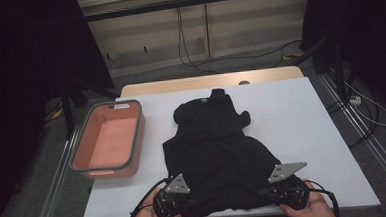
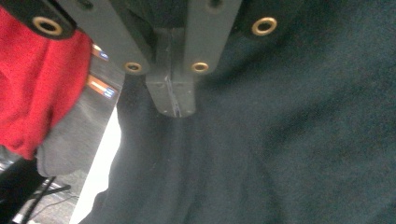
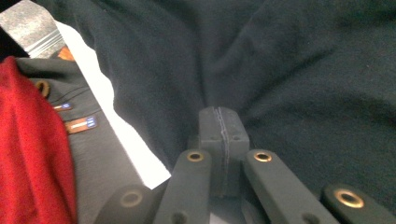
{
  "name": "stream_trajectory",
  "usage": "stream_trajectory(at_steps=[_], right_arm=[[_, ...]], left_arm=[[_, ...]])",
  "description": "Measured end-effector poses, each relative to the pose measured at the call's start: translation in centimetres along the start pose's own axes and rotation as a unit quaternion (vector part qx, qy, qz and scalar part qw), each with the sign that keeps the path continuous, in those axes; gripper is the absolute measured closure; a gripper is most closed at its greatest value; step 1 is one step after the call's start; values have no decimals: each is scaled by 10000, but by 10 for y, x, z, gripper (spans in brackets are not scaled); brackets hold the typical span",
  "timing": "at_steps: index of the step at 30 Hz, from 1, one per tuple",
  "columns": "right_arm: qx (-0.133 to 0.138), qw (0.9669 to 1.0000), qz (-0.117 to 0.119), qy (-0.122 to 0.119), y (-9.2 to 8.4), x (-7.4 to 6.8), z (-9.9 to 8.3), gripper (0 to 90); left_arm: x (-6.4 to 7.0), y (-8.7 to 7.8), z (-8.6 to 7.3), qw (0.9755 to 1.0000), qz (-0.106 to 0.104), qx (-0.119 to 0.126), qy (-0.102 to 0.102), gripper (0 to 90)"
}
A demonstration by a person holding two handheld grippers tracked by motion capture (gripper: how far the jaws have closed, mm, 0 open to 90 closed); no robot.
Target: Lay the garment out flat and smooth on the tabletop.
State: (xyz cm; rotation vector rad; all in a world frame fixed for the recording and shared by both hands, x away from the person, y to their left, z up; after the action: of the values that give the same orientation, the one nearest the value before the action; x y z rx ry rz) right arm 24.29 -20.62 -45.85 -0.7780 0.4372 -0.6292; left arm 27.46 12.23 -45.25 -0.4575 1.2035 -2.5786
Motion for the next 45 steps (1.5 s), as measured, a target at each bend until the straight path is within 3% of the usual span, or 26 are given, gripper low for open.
stream_trajectory(at_steps=[7,8,11,12,13,16,19,20,22,28,33,34,35,36,37,39,41,45], right_arm=[[-32,9999,153,-61,-3,-10,-5,900],[-32,9998,179,-67,-3,-12,-6,899],[6,9999,95,-139,-3,-9,-4,822],[62,9999,38,-114,-3,-6,-3,714],[62,9999,38,-114,-3,-6,-3,714],[381,9992,-87,-18,-5,4,2,542],[507,9985,-181,29,-5,10,5,506],[600,9975,-351,96,-4,20,10,475],[621,9970,-436,155,-4,24,12,468],[736,9915,-997,396,-1,59,27,555],[513,9891,-1261,564,17,92,43,615],[423,9895,-1258,577,22,95,45,621],[328,9897,-1279,560,27,97,46,623],[398,9900,-1230,568,28,97,45,714],[398,9900,-1230,568,28,97,45,714],[467,9910,-1095,607,28,95,43,888],[313,9916,-1120,565,26,92,44,896],[264,9913,-1184,516,21,89,40,898]], left_arm=[[18,-8,-12,9999,-150,-22,52,900],[19,-9,-13,9999,-135,57,-36,900],[14,-12,-12,9997,16,200,-140,841],[10,-14,-12,9995,86,243,-161,779],[5,-15,-12,9992,167,267,-227,779],[-11,-18,-11,9975,409,394,-412,578],[-26,-20,-7,9955,624,507,-502,509],[-34,-20,-5,9941,752,568,-531,439],[-39,-20,-3,9932,837,627,-513,423],[-61,-14,7,9900,1087,763,-471,301],[-74,-5,16,9875,1213,831,-560,240],[-74,-5,16,9881,1196,785,-564,237],[-73,-5,16,9884,1190,760,-564,236],[-71,-4,14,9883,1233,721,-526,231],[-70,-5,13,9882,1266,701,-494,231],[-66,-5,11,9876,1302,720,-494,232],[-64,-5,11,9874,1336,712,-468,232],[-60,-5,11,9874,1325,760,-404,232]])
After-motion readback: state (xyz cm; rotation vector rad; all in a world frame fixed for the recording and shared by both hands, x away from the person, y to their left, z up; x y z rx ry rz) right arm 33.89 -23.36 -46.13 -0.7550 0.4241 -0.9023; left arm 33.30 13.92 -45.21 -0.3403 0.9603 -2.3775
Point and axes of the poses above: each handheld gripper's, and its own axes: y roughly forward along the jaws, z roughly out of its top, x roughly to its right, the point moved 1 cm from there along y, roughly forward along the jaws
